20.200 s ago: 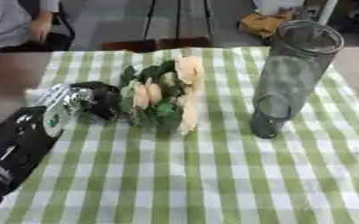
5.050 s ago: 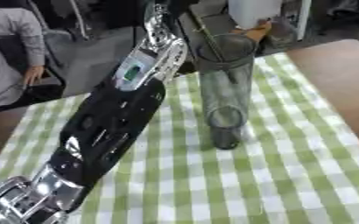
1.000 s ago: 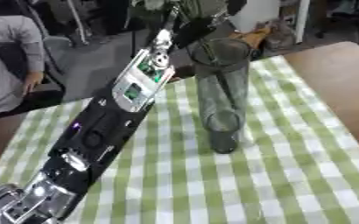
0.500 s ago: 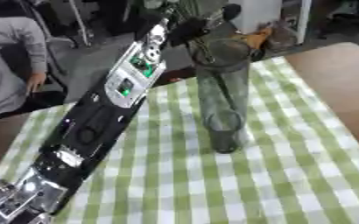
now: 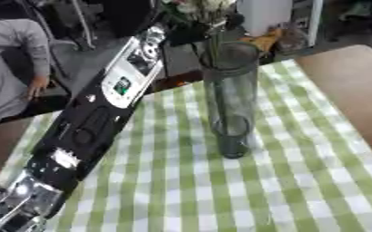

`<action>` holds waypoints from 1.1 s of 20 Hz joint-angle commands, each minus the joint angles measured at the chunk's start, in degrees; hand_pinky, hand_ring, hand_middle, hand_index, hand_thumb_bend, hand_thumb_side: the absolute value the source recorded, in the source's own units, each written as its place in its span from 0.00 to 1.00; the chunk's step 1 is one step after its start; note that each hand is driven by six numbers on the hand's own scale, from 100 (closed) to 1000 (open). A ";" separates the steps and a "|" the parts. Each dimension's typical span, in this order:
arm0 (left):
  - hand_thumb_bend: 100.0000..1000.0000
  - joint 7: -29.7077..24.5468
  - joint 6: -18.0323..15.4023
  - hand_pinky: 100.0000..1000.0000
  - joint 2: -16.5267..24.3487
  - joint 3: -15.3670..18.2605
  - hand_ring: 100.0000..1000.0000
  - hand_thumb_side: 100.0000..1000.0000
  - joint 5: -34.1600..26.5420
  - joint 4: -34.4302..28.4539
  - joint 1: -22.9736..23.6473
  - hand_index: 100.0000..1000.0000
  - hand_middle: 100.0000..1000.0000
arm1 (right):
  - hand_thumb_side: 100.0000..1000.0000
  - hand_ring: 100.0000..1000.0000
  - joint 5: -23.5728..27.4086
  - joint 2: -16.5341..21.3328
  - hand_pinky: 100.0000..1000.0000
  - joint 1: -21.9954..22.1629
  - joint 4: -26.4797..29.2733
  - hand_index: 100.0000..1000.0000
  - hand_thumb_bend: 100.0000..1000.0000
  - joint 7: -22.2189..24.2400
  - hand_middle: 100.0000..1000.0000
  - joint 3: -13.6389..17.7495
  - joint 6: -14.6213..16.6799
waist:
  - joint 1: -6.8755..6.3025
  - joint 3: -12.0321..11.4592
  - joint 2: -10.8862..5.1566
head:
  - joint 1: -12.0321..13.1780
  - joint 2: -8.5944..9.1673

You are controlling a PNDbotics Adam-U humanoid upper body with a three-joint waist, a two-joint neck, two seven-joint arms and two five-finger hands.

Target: Arrange flowers into the vase.

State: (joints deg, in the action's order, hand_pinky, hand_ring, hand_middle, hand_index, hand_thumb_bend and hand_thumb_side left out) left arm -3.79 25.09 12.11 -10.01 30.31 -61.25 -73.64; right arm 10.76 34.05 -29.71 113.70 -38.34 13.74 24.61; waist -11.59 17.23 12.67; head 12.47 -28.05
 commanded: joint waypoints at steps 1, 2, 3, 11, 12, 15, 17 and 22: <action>0.96 -1.26 0.01 0.93 1.99 0.81 0.93 0.68 -0.12 -1.30 -0.94 1.00 0.91 | 1.00 0.75 0.26 1.49 0.65 -0.38 0.89 0.87 0.00 -0.22 0.80 0.24 0.02 | 1.01 -0.20 -1.34 | -0.06 -0.17; 0.96 -1.40 0.00 0.93 2.07 0.82 0.93 0.68 -0.22 -1.39 -0.85 1.00 0.91 | 1.00 0.75 0.24 1.48 0.65 -0.31 0.89 0.87 0.00 -0.25 0.80 0.26 0.01 | 1.05 -0.24 -1.38 | -0.06 -0.23; 0.96 -1.59 -0.04 0.93 2.15 0.74 0.93 0.68 -0.32 -1.48 -0.76 1.00 0.91 | 1.00 0.75 0.23 1.45 0.65 -0.24 0.89 0.87 0.00 -0.29 0.80 0.29 0.00 | 1.08 -0.32 -1.40 | -0.09 -0.26; 0.96 -5.87 0.14 0.94 3.25 0.34 0.94 0.67 -1.68 -1.87 -0.17 1.00 0.93 | 1.00 0.75 0.14 1.54 0.65 0.22 0.89 0.87 0.00 -0.49 0.80 0.31 -0.11 | 1.35 -0.95 -1.92 | -0.48 -0.70; 0.96 -6.44 0.19 0.95 3.46 0.35 0.94 0.67 -1.73 -1.99 -0.12 1.00 0.93 | 1.00 0.75 0.13 1.56 0.65 0.28 0.89 0.87 0.00 -0.55 0.80 0.32 -0.13 | 1.37 -1.05 -2.02 | -0.52 -0.76; 0.97 -8.23 0.31 0.95 4.01 0.27 0.94 0.67 -2.00 -2.51 0.08 1.00 0.94 | 1.00 0.75 0.10 1.63 0.65 0.44 0.89 0.87 0.00 -0.62 0.80 0.29 -0.15 | 1.46 -1.29 -2.29 | -0.61 -0.92; 0.97 -9.19 0.45 0.95 4.39 0.17 0.94 0.67 -1.87 -2.90 0.29 1.00 0.94 | 1.00 0.75 0.10 1.64 0.65 0.50 0.89 0.87 0.00 -0.68 0.80 0.31 -0.15 | 1.54 -1.38 -2.45 | -0.61 -0.94; 0.99 -11.05 0.84 0.96 5.08 -0.03 0.95 0.69 -1.46 -3.61 0.94 1.00 0.95 | 1.00 0.75 0.09 1.69 0.65 0.70 0.89 0.87 0.00 -0.83 0.80 0.38 -0.06 | 1.77 -1.66 -2.75 | -0.60 -1.00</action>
State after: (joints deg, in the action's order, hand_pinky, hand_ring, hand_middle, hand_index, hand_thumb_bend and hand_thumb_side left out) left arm -14.35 25.91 15.25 -10.10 28.71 -63.46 -71.71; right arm 10.75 34.06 -28.64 113.70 -38.79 13.77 24.35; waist -11.06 15.65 10.97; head 11.97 -28.64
